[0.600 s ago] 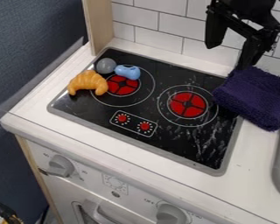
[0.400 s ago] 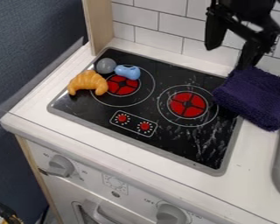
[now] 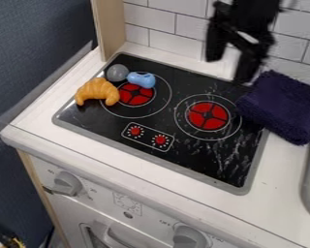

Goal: Move the croissant to the bottom left side of the stove.

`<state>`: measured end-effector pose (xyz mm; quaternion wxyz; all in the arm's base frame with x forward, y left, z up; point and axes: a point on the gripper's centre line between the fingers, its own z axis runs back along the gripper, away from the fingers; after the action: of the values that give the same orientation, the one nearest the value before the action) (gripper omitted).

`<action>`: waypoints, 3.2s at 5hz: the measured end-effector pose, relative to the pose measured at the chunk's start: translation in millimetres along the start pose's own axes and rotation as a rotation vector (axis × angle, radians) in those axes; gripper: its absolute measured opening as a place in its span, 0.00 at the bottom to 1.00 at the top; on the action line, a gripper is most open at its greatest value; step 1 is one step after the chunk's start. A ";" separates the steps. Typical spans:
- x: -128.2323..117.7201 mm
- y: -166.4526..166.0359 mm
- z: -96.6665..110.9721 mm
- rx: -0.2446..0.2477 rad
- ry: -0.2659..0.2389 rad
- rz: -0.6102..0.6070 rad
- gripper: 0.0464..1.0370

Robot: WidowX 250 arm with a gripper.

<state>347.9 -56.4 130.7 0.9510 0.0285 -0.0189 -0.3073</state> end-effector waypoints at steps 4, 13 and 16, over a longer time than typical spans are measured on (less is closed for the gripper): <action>-122.0 78.8 -12.7 0.030 0.044 0.028 0.96; -126.9 112.3 -78.3 0.000 0.203 -0.035 0.92; -125.8 113.4 -78.6 0.015 0.203 -0.026 0.55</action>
<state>316.4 112.4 57.5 0.9438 0.0667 0.0755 -0.3148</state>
